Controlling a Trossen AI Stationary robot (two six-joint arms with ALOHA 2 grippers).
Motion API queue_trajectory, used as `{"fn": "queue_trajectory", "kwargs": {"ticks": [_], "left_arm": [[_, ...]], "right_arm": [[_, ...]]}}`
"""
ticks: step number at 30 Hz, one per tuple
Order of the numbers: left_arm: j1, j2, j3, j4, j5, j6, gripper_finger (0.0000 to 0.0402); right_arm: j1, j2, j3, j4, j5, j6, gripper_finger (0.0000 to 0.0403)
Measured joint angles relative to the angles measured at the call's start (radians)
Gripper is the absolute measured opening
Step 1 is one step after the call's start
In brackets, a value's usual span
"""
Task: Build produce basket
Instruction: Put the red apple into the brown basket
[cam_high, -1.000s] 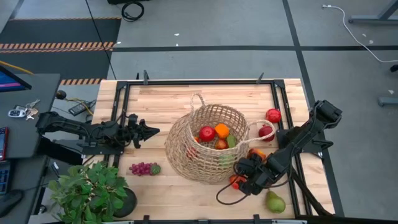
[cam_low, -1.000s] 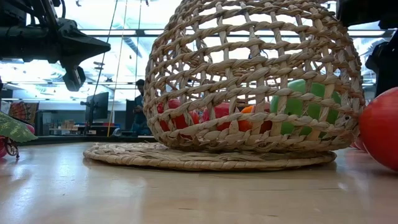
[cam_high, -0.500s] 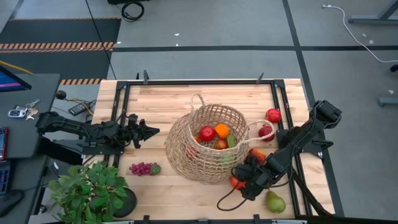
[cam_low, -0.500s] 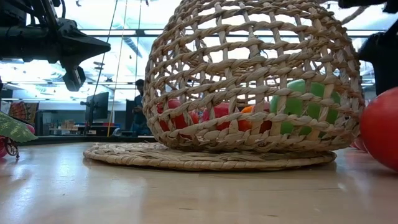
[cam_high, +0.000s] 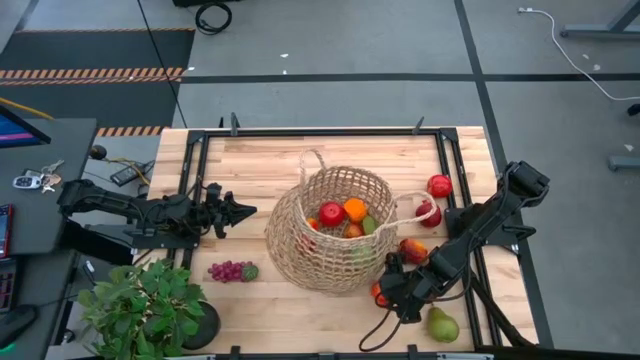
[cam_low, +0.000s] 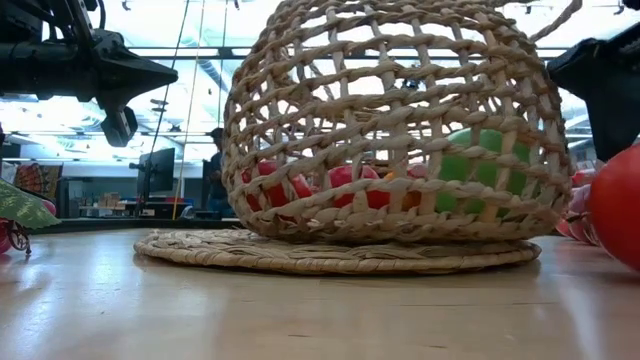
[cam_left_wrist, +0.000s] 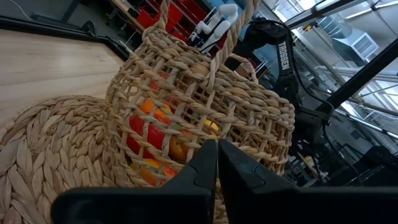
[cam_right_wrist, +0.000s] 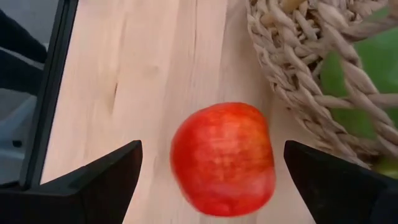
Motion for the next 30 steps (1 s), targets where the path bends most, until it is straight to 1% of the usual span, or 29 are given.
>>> {"fn": "queue_trajectory", "kwargs": {"ticks": [4,9,18,20,25,30], "left_arm": [[0.0,0.0,0.0,0.0,0.0,0.0,0.0027],[0.0,0.0,0.0,0.0,0.0,0.0,0.0023],[0.0,0.0,0.0,0.0,0.0,0.0,0.0021],[0.0,0.0,0.0,0.0,0.0,0.0,0.0024],[0.0,0.0,0.0,0.0,0.0,0.0,0.0029],[0.0,0.0,0.0,0.0,0.0,0.0,0.0025]], "right_arm": [[-0.001,0.0,-0.039,0.07,0.013,-0.013,0.0396],[0.0,-0.002,-0.098,0.187,-0.005,-0.065,0.0395],[0.005,-0.002,-0.164,0.206,0.016,-0.126,0.039],[0.005,-0.002,-0.165,0.206,0.017,-0.128,0.0379],[0.005,-0.002,-0.165,0.207,0.022,-0.143,0.0333],[0.004,-0.001,-0.156,0.198,0.011,-0.127,0.0295]]}}
